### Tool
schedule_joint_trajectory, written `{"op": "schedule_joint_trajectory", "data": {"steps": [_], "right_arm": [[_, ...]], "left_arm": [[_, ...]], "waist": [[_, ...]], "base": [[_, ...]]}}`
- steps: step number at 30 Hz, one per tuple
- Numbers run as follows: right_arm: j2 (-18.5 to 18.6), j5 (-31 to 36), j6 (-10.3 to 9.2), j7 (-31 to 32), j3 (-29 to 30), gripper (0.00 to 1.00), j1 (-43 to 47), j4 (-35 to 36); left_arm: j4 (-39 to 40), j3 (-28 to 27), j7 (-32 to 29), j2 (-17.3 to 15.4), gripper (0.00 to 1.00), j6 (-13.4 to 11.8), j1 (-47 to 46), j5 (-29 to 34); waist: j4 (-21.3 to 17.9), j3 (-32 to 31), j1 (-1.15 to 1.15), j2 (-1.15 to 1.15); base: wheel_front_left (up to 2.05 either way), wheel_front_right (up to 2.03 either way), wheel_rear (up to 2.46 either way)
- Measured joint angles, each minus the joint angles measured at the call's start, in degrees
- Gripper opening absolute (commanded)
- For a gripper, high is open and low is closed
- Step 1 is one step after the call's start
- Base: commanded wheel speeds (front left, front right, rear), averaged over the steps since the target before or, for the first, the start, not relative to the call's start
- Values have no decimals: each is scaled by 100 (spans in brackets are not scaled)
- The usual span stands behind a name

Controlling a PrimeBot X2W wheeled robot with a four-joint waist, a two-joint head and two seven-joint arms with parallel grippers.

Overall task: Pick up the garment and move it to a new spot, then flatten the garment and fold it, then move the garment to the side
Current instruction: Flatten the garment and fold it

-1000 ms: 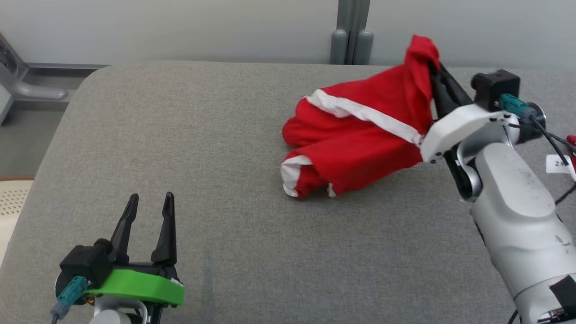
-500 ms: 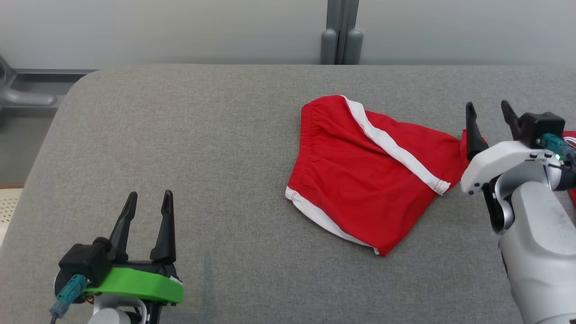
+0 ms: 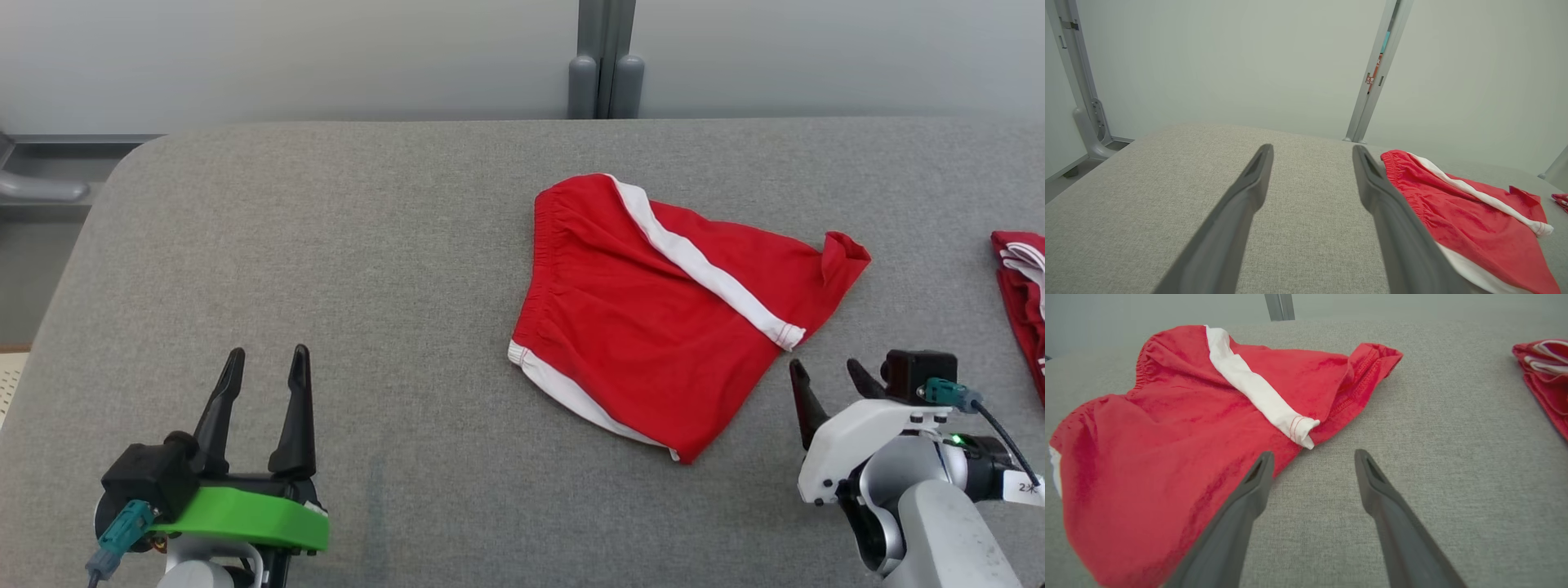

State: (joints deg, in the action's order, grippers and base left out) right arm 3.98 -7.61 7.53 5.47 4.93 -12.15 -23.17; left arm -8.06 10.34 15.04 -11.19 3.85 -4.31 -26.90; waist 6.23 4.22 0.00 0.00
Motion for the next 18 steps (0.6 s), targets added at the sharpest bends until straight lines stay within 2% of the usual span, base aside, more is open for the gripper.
{"op": "schedule_joint_trajectory", "data": {"steps": [9,18], "right_arm": [[-104,-181,0,570,-74,100,121,90],[-121,-630,0,775,-491,100,-221,-746]], "left_arm": [[-35,46,0,4,100,19,0,1],[-68,74,0,14,100,21,-11,0]], "waist": [[94,-29,0,0],[326,36,0,0]], "base": [[0,0,0],[0,0,0]]}}
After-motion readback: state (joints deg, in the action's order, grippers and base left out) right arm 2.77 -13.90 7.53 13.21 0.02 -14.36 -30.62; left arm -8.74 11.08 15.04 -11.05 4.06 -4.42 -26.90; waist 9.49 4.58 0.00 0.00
